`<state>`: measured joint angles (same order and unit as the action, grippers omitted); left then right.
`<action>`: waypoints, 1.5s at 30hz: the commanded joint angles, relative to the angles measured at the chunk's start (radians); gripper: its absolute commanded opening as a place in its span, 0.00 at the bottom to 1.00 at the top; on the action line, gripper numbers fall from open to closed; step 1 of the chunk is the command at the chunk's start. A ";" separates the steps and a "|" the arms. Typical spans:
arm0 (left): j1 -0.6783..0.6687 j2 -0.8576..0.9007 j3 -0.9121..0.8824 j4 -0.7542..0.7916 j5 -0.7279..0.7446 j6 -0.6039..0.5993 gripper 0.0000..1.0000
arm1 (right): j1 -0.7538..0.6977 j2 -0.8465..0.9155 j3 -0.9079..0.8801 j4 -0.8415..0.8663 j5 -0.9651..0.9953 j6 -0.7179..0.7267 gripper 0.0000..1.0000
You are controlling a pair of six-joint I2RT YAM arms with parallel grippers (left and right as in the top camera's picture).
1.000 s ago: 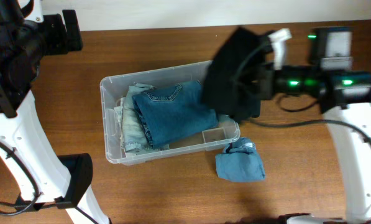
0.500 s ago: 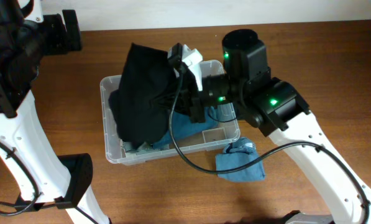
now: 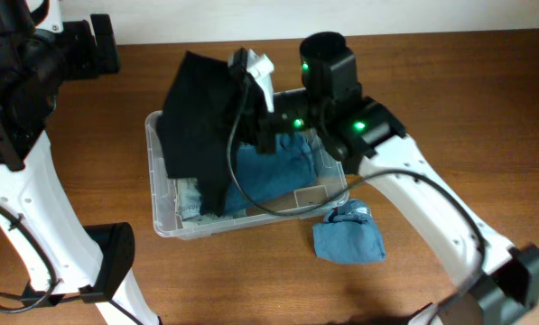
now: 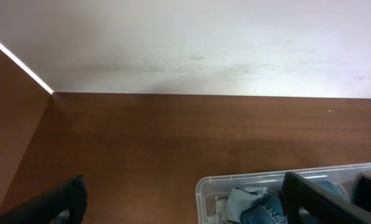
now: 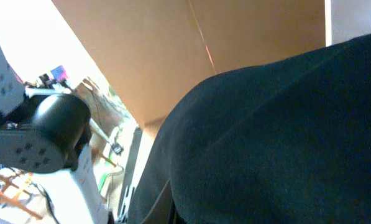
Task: Pack container
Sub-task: 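Lower the black clothing into the bin and release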
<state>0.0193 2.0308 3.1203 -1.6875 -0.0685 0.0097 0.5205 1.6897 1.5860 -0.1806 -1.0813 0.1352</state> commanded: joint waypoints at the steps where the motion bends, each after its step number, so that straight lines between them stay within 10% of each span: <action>1: 0.003 -0.004 0.007 0.000 -0.007 -0.006 0.99 | 0.019 0.039 0.019 0.168 -0.092 0.188 0.04; 14: 0.003 -0.004 0.007 0.000 -0.007 -0.006 0.99 | 0.069 0.071 0.019 0.398 -0.090 0.308 0.04; 29: 0.003 -0.004 0.007 0.000 -0.007 -0.006 0.99 | -0.185 0.071 0.019 -0.590 0.126 -0.289 0.04; 37: 0.003 -0.004 0.007 0.000 -0.007 -0.006 0.99 | -0.267 0.071 0.019 -0.726 0.330 -0.315 0.04; 41: 0.003 -0.004 0.007 0.000 -0.007 -0.006 0.99 | -0.265 0.071 0.019 -0.774 0.439 -0.315 0.28; 45: 0.003 -0.004 0.007 0.000 -0.007 -0.006 0.99 | -0.265 0.071 0.019 -0.796 0.494 -0.315 0.29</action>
<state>0.0193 2.0308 3.1203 -1.6875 -0.0685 0.0063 0.2565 1.7695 1.5875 -0.9695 -0.6716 -0.1627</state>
